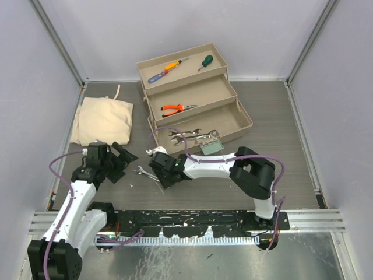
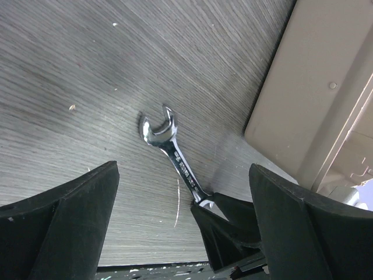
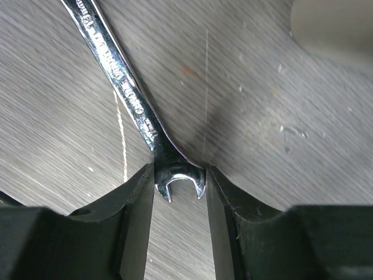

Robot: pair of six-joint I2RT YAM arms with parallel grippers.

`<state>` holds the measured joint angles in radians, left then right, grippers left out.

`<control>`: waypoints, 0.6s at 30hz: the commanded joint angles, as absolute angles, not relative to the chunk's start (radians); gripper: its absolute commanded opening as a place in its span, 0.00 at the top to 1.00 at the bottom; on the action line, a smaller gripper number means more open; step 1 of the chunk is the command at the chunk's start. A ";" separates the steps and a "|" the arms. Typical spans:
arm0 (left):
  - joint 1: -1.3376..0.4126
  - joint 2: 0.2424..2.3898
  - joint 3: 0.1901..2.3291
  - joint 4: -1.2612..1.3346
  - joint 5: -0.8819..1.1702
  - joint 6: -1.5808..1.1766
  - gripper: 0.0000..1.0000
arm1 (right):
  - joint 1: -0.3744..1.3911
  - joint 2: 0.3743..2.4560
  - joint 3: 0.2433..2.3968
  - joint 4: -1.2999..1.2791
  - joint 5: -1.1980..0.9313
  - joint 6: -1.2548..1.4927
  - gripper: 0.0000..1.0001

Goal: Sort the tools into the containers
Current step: Move the wrench to the center of the board.

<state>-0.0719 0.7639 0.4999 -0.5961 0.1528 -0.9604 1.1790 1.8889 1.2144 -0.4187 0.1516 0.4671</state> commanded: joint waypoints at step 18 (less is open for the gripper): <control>-0.140 0.913 0.427 -0.371 0.075 -0.973 0.23 | 1.117 1.921 1.190 -0.285 0.001 0.543 0.65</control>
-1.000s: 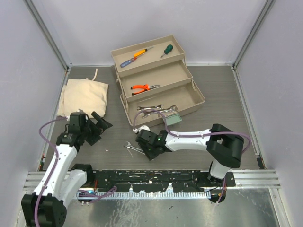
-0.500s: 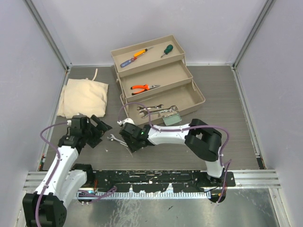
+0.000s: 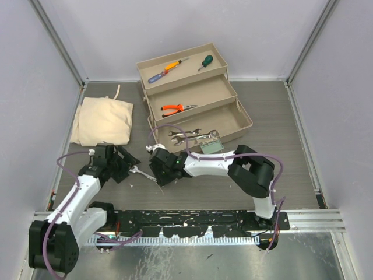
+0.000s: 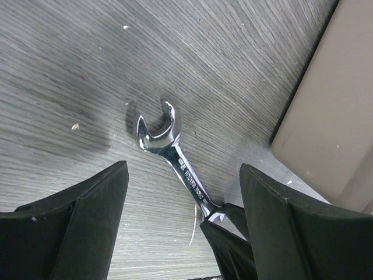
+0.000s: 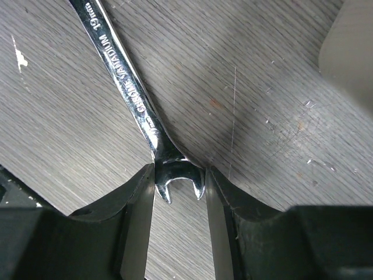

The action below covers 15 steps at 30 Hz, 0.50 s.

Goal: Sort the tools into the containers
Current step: Move the wrench to the center of the board.

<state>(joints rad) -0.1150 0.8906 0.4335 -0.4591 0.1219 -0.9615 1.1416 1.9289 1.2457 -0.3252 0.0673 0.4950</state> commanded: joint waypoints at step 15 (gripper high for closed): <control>-0.160 0.915 0.425 -0.374 -0.020 -0.950 0.27 | 1.133 1.829 1.152 -0.265 0.124 0.499 0.53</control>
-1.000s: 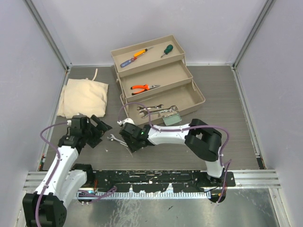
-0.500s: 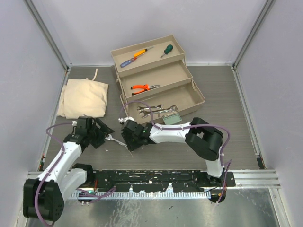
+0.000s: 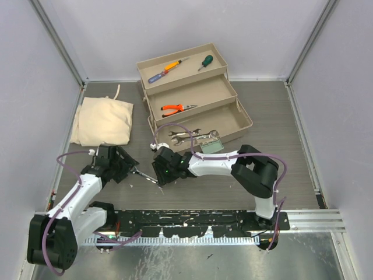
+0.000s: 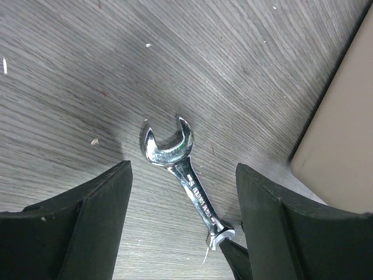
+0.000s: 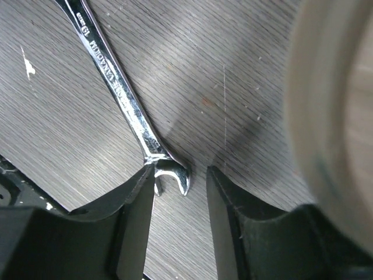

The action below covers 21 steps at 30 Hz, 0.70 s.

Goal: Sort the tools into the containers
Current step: Move the wrench to the center of the board.

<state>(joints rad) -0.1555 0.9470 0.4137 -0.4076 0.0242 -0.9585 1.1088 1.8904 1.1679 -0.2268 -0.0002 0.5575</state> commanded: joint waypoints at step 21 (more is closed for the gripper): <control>-0.110 0.994 0.495 -0.361 0.013 -0.931 0.23 | 1.255 1.960 1.343 -0.402 0.276 0.310 0.44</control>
<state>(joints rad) -0.1162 0.9936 0.4728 -0.4065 0.0013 -0.9493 1.2568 1.9369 1.2926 -0.3397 0.2096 0.3367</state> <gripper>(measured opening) 0.776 0.562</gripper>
